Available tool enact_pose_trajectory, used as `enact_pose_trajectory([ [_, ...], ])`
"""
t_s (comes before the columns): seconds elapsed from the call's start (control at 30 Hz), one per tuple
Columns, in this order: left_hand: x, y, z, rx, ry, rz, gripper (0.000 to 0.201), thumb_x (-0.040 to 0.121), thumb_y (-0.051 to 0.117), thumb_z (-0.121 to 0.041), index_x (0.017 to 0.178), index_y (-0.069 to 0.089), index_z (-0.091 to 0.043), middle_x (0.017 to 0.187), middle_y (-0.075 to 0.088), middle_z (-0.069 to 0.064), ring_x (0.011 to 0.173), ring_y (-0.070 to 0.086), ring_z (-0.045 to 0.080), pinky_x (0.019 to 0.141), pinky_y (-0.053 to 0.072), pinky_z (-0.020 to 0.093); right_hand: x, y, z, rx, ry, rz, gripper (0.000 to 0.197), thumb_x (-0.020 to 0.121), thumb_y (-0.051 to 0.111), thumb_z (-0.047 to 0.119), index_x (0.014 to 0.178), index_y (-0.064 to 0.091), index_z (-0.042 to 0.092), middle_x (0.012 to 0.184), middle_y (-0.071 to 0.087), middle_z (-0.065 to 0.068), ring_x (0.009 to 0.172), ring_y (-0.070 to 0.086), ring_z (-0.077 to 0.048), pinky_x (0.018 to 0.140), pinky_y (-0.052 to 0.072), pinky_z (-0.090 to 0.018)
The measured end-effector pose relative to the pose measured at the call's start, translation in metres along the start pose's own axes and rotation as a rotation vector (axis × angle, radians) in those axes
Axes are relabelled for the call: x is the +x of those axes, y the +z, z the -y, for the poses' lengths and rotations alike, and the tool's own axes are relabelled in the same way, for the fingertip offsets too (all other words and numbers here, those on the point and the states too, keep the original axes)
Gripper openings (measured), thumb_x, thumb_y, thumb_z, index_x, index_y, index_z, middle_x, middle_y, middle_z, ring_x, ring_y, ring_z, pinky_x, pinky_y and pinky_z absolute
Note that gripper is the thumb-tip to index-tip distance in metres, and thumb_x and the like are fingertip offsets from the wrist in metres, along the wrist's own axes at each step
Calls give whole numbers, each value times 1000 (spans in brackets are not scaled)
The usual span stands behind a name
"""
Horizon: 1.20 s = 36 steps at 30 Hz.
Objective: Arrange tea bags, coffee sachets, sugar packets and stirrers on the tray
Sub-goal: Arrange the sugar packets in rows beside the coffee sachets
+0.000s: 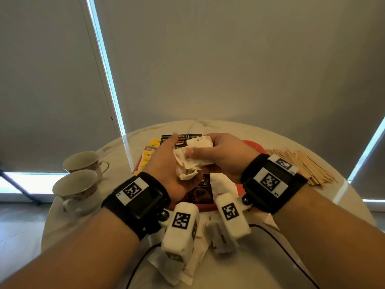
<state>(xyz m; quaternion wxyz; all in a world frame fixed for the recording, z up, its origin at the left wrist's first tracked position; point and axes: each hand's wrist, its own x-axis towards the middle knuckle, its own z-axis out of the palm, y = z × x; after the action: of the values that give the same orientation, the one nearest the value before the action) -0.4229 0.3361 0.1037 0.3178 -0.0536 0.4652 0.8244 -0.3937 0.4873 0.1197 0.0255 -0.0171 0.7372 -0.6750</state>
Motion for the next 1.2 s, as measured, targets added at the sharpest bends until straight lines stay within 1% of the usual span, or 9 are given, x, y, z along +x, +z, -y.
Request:
enact_pose_trajectory([
  [0.07, 8, 5, -1, 74, 7, 17, 63, 92, 61, -67, 122, 75, -13, 97, 77, 12, 75, 75, 25, 58, 58, 30, 8, 0, -1, -174, -9, -32, 35, 81, 85, 23, 111, 71, 10, 101, 78, -9, 94, 76, -26, 87, 61, -47],
  [0.17, 20, 6, 0, 194, 70, -64, 41, 91, 76, -37, 124, 71, -14, 99, 79, 12, 81, 78, 28, 60, 60, 30, 18, -2, 2, -360, -37, -28, 34, 79, 84, 19, 110, 70, 16, 98, 77, -7, 87, 76, -23, 80, 63, -47],
  [0.3, 38, 3, -9, 162, 69, -107, 32, 96, 71, -22, 126, 68, -10, 99, 78, 14, 76, 76, 25, 46, 54, 26, 26, -9, -1, -149, -2, -21, 55, 79, 84, 7, 127, 60, 17, 114, 71, -13, 90, 75, -24, 69, 63, -32],
  [0.43, 55, 1, -20, 81, 47, -111, 32, 100, 67, -23, 127, 64, -6, 86, 74, 12, 58, 67, 18, 41, 51, 21, 36, -13, -10, 62, -24, -106, 45, 90, 67, -7, 130, 59, 14, 103, 65, -23, 93, 71, -33, 81, 63, -44],
  [0.53, 62, -3, -20, 57, 56, -86, 33, 99, 68, -23, 125, 65, -4, 92, 75, 15, 62, 68, 21, 43, 53, 20, 43, -13, -17, 123, -35, -116, 44, 95, 56, -12, 133, 59, 12, 110, 71, -26, 93, 73, -32, 76, 64, -38],
  [0.9, 60, -17, -14, 56, 110, -75, 20, 93, 75, -15, 110, 70, -5, 80, 75, 9, 60, 66, 15, 44, 52, 21, 39, -12, -26, -140, -250, -258, 34, 84, 81, 13, 114, 73, 26, 111, 74, 6, 95, 74, -18, 80, 64, -43],
  [1.0, 60, -20, -16, -6, 134, -86, 33, 96, 71, -18, 126, 67, -5, 108, 76, 17, 74, 70, 19, 47, 55, 23, 28, -11, -20, -305, -353, -157, 26, 79, 86, 20, 101, 76, 29, 106, 72, 8, 94, 67, -14, 84, 59, -28],
  [1.07, 57, -20, -17, -22, 129, -40, 35, 100, 67, -24, 131, 66, -7, 125, 73, 19, 91, 70, 24, 66, 62, 31, 24, -7, -18, -502, -331, -70, 26, 74, 88, 24, 96, 77, 33, 108, 64, 14, 92, 59, 0, 76, 49, -13],
  [1.2, 52, -17, -17, -53, 135, 23, 26, 103, 62, -25, 122, 65, -7, 86, 78, 12, 64, 74, 21, 81, 50, 30, 25, 0, -22, -579, -352, -122, 14, 75, 88, 24, 85, 78, 26, 104, 59, 15, 86, 55, 9, 71, 41, -5],
])
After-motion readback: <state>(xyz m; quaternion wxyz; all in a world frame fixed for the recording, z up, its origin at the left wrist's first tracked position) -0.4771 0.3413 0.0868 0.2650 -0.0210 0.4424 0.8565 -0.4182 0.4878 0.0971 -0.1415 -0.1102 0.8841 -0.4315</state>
